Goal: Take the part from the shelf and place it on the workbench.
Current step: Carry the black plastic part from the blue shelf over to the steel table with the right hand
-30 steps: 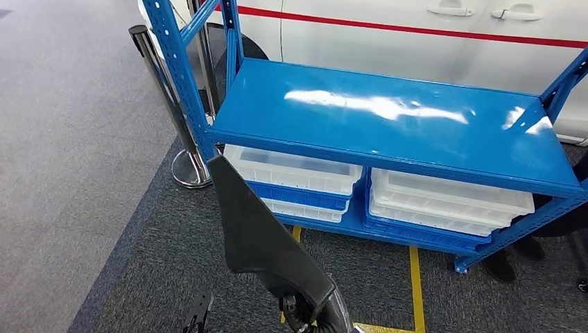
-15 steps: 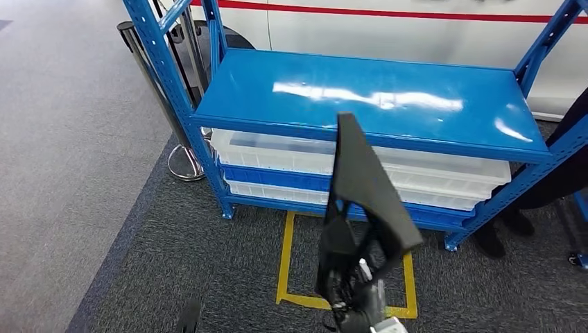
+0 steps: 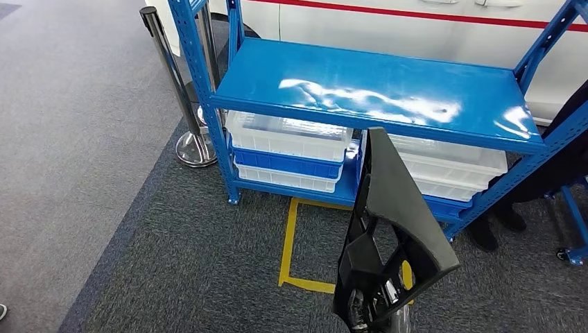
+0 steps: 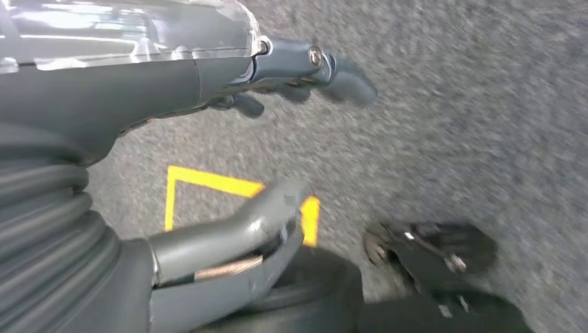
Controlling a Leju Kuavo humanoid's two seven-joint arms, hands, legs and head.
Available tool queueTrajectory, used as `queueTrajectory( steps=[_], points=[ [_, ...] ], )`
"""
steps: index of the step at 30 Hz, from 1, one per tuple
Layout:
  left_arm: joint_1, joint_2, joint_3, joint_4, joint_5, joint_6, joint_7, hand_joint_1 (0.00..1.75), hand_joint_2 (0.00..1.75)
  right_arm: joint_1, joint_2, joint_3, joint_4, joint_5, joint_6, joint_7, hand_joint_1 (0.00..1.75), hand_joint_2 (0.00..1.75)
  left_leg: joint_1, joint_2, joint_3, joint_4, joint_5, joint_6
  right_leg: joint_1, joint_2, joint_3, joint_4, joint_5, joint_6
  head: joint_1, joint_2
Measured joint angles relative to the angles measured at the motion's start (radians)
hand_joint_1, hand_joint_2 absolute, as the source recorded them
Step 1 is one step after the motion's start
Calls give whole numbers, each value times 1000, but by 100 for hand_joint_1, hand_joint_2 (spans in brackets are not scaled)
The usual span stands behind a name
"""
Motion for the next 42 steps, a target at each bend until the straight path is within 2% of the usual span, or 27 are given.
queueTrajectory(
  steps=[2, 3, 4, 6, 7, 9, 10, 12, 14, 15, 16, 17, 19, 21, 22, 24, 25, 27, 29, 31, 32, 34, 36, 37, 39, 40, 42],
  points=[
    [2, 0, -1, 0, -3, 0, 2, 0, 175, 5, 1, -6, -1, 1, 0, 1, 175, 175, 0, 1, -35, 6, 24, -5, -2, 0, 45, 7, 45, 3, 0, 0],
    [2, 0, -2, 0, -4, 0, 4, 0, 175, 8, 1, -8, -3, 2, 0, 2, 175, 175, 1, 1, -52, 11, 35, -9, -2, 0, 92, -38, 73, 3, 0, 0],
    [2, 0, -2, 0, -6, 0, 7, 0, 175, 9, 1, -10, -6, 4, 0, 3, 175, 175, 0, 0, -67, 17, 44, -14, -2, 0, 154, -111, 81, 1, 0, 0],
    [3, 0, -3, 0, -9, 0, 11, 0, 175, 11, 4, -12, -14, 8, 0, 5, 175, 175, -3, -1, -83, 27, 61, -25, 2, 2, 249, -248, 56, -11, 0, 0],
    [3, 0, -4, 0, -11, 0, 12, 0, 175, 13, 7, -14, -17, 10, 0, 6, 175, 175, -4, -1, -85, 28, 70, -30, 5, 3, 269, -284, 43, -19, -1, 0],
    [6, 1, -4, 0, -13, 0, 12, 0, 175, 18, 11, -18, -20, 13, 0, 7, 175, 175, -3, -2, -89, 26, 84, -42, 5, 0, 258, -293, 52, -37, 0, 0],
    [7, 2, -5, 0, -14, 1, 12, 0, 175, 21, 14, -20, -21, 12, 2, 8, 175, 175, -2, -4, -96, 35, 69, -47, 4, -1, 248, -292, 63, -47, -1, 0],
    [8, 4, -5, 0, -17, 1, 9, 0, 175, 26, 21, -25, -24, 2, 10, 9, 175, 175, 1, -7, -121, 106, -16, -56, 2, -3, 221, -293, 87, -64, -1, 0],
    [9, 5, -9, 0, -23, 1, 2, 0, 175, 30, 27, -32, -25, -20, 26, 9, 175, 175, 1, -7, -149, 235, -107, -60, 5, 4, 190, -291, 108, -70, -1, 0],
    [10, 6, -11, 0, -25, 1, -2, 0, 175, 33, 30, -36, -25, -30, 34, 8, 175, 175, 1, -7, -154, 291, -120, -61, 7, 9, 173, -289, 119, -70, -1, 0],
    [11, 7, -13, 0, -28, 1, -7, 0, 175, 37, 33, -41, -25, -38, 41, 7, 175, 175, 1, -8, -148, 321, -108, -59, 9, 14, 158, -287, 129, -70, -1, 0],
    [11, 7, -15, 0, -29, 1, -11, 0, 175, 40, 36, -46, -26, -45, 46, 6, 175, 175, 0, -10, -125, 315, -81, -56, 11, 19, 144, -285, 139, -69, -1, 0],
    [11, 8, -17, 0, -31, 0, -18, 0, 175, 45, 44, -56, -28, -55, 55, 4, 175, 175, -3, -40, -27, 196, -43, -37, 13, 35, 122, -280, 156, -65, -1, 0],
    [12, 7, -19, 0, -33, 0, -23, 0, 175, 47, 51, -64, -32, -61, 59, 1, 175, 175, -6, -83, 73, 48, -56, -22, 12, 53, 109, -275, 171, -58, 0, 0],
    [13, 7, -19, -1, -34, 0, -25, 0, 175, 48, 54, -67, -33, -62, 61, 0, 175, 175, -8, -94, 99, 5, -69, -18, 9, 62, 103, -275, 178, -52, -1, 0],
    [12, 6, -19, -1, -35, -1, -27, 0, 175, 52, 58, -75, -36, -64, 63, -2, 175, 175, -8, -75, 106, -21, -71, -18, 7, 78, 92, -274, 191, -39, -1, 0],
    [11, 5, -19, -1, -35, -1, -28, 0, 175, 56, 60, -80, -38, -65, 64, -4, 175, 175, -5, -62, 106, -28, -66, -14, 8, 74, 85, -267, 187, -34, 0, 0],
    [13, 2, -19, -1, -35, -1, -31, 0, 175, 62, 64, -91, -43, -68, 64, -6, 175, 175, 1, -34, 102, -39, -55, -5, 9, 44, 54, -204, 143, -26, 1, 0],
    [15, 1, -19, -1, -35, -1, -32, 0, 175, 64, 66, -101, -45, -73, 64, -9, 175, 175, 1, -4, 93, -36, -52, -1, 4, 19, -3, -74, 71, -16, 1, 0],
    [17, 1, -19, -1, -34, -1, -32, 0, 175, 68, 67, -108, -45, -76, 64, -9, 175, 175, 2, 24, 84, -29, -52, -2, -4, 10, -31, 8, 45, -5, 1, 0],
    [18, 1, -19, -1, -34, -1, -32, 0, 175, 71, 67, -112, -45, -76, 64, -9, 175, 175, 3, 36, 81, -25, -53, -4, -9, 5, -16, -5, 58, -1, 1, 0],
    [17, 0, -19, -1, -35, -1, -32, 0, 175, 74, 68, -116, -46, -76, 64, -9, 175, 175, 6, 56, 78, -13, -59, -14, -15, -23, 60, -128, 108, 6, 1, 0],
    [14, 1, -19, -1, -35, -1, -33, 0, 175, 75, 70, -119, -48, -76, 64, -9, 175, 175, 2, 70, 74, 1, -69, -29, -13, -49, 117, -230, 133, -2, 1, 0],
    [13, 1, -19, -1, -34, -1, -33, 0, 175, 76, 72, -120, -49, -77, 64, -9, 175, 175, 0, 77, 74, 6, -72, -36, -9, -53, 124, -246, 130, -10, 1, 0],
    [9, 2, -19, -1, -33, -1, -33, 0, 175, 80, 75, -124, -51, -77, 64, -10, 175, 175, -1, 86, 77, 7, -74, -45, -6, -36, 118, -242, 130, -28, 0, 0],
    [7, 2, -19, -1, -32, -3, -33, 0, 175, 83, 77, -127, -52, -78, 64, -10, 175, 175, 1, 81, 78, 10, -80, -52, -7, -28, 117, -244, 132, -36, 1, 0],
    [4, 2, -19, -1, -29, -7, -32, 0, 175, 86, 84, -133, -56, -80, 67, -11, 175, 175, 6, 45, 58, 59, -119, -60, -9, -13, 114, -248, 136, -49, 1, 0]
  ],
)
